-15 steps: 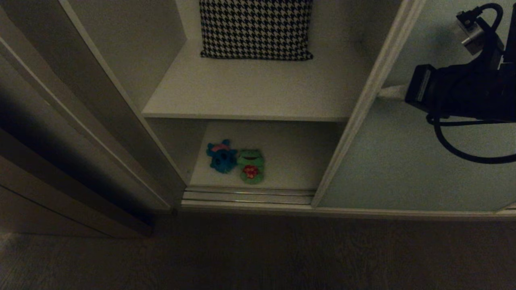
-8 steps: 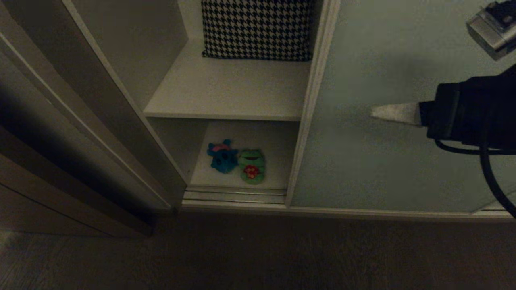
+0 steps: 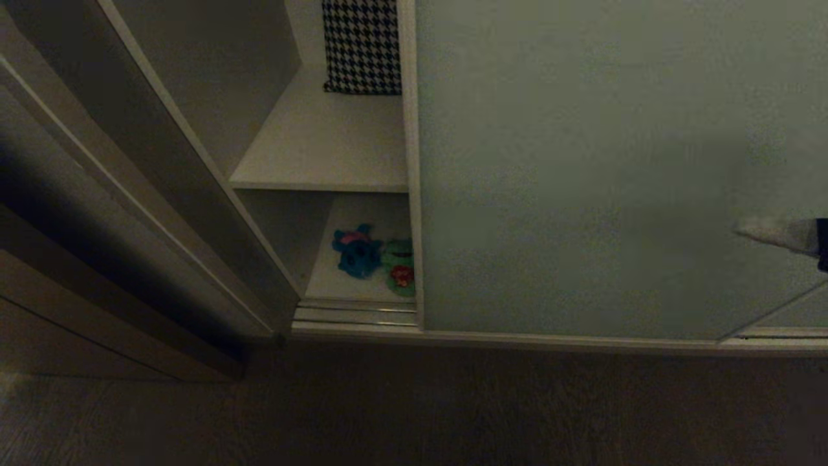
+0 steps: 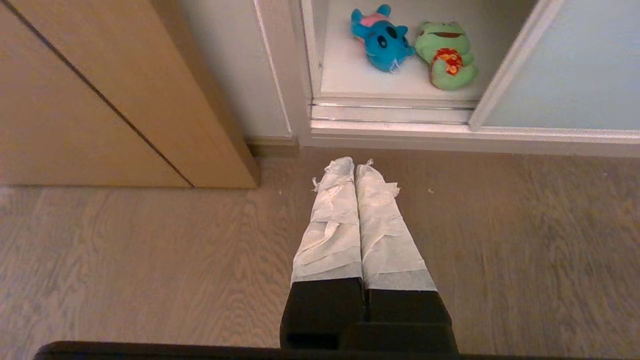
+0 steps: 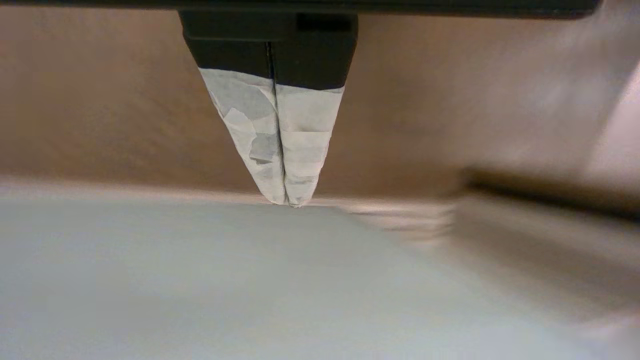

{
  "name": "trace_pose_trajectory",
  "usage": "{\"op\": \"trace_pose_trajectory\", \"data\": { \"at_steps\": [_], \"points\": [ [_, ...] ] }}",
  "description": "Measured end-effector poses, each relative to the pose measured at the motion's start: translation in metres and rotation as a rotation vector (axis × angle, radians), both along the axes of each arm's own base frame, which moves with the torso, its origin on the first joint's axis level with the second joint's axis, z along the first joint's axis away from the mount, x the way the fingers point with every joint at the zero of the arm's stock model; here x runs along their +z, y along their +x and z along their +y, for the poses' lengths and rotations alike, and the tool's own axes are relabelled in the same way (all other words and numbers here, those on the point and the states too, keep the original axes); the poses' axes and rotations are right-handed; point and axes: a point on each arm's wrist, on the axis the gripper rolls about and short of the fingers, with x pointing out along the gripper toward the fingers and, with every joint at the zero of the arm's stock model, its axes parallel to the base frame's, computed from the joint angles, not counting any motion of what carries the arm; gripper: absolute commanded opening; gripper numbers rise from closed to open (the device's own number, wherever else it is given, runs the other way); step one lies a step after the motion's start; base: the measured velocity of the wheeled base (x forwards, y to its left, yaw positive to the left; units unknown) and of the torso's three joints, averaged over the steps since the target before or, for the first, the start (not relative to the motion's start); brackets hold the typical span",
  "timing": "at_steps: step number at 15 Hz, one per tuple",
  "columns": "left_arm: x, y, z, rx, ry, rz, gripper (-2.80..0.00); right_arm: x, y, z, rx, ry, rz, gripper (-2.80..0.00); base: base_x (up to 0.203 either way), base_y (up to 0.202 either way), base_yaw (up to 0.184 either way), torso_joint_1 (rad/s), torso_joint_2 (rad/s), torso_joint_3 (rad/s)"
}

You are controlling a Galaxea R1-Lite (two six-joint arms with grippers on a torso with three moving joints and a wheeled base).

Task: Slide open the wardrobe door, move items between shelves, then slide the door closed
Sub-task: Close the door

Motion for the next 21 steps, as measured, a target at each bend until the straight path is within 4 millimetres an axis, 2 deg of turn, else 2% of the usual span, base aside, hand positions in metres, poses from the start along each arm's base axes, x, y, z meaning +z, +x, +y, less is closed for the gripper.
{"op": "trace_pose_trajectory", "data": {
  "at_steps": [8,12,16,21],
  "points": [
    [0.0,0.0,0.0,0.0,0.0,0.0,-2.8,-0.023,-0.019,-0.095,-0.663,0.035,0.114,-2.8,0.0,0.0,0.0,0.0,0.0,0.0],
    [0.0,0.0,0.0,0.0,0.0,0.0,-2.8,-0.02,-0.023,-0.141,-0.901,0.064,0.16,-2.8,0.0,0.0,0.0,0.0,0.0,0.0],
    [0.0,0.0,0.0,0.0,0.0,0.0,-2.8,0.0,-0.015,-0.186,-0.943,0.1,0.12,-2.8,0.0,0.0,0.0,0.0,0.0,0.0],
    [0.0,0.0,0.0,0.0,0.0,0.0,-2.8,0.027,0.012,-0.232,-0.802,0.206,0.029,-2.8,0.0,0.0,0.0,0.0,0.0,0.0]
  ]
}}
